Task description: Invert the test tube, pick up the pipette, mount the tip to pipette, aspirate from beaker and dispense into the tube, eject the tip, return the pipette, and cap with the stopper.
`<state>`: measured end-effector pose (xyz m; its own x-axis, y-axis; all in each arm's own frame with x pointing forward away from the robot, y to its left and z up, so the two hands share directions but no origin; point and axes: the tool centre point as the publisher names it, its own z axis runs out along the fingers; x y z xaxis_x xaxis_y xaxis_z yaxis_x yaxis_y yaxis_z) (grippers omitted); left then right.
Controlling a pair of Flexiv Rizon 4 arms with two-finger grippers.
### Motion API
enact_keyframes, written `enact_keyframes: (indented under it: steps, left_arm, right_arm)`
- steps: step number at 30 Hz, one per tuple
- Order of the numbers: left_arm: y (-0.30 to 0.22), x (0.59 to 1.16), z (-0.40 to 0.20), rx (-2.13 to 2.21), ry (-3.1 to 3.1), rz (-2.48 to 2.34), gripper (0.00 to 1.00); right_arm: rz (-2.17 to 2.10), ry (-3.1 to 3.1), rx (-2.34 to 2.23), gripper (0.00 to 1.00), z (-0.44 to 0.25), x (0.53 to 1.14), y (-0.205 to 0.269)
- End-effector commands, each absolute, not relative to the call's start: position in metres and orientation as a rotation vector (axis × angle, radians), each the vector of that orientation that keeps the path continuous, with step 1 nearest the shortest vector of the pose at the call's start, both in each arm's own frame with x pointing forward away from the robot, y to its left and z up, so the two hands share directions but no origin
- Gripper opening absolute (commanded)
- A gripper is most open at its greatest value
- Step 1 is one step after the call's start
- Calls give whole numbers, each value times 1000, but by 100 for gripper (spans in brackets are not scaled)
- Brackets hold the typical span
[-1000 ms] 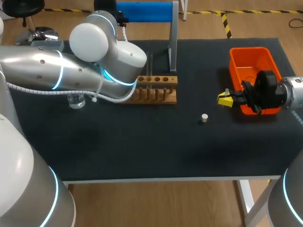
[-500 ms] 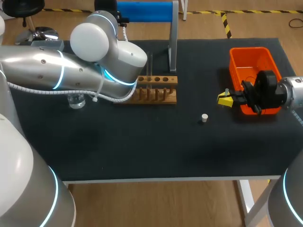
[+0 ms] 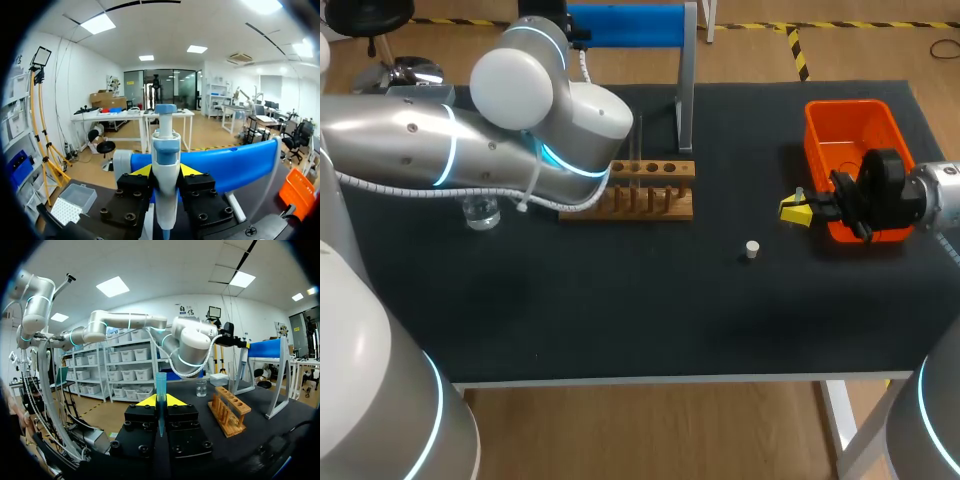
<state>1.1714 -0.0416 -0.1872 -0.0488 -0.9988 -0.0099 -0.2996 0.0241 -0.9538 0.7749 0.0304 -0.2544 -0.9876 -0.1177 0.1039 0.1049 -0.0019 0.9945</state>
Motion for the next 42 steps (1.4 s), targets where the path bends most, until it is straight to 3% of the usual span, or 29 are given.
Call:
enact_keyframes:
  steps: [1,15,42]
  left_arm:
    - [-41,1173,-176,-1392,1479,-1067,0]
    - [-40,1147,-153,-1330,1536,-1126,0]
    - [-35,995,-87,-983,1901,-1465,0]
  right_arm:
    - [-2117,-2103,14,0,-254,774,30]
    - [-2117,-2103,14,0,-254,774,30]
    - [-2117,-2103,14,0,-254,774,30]
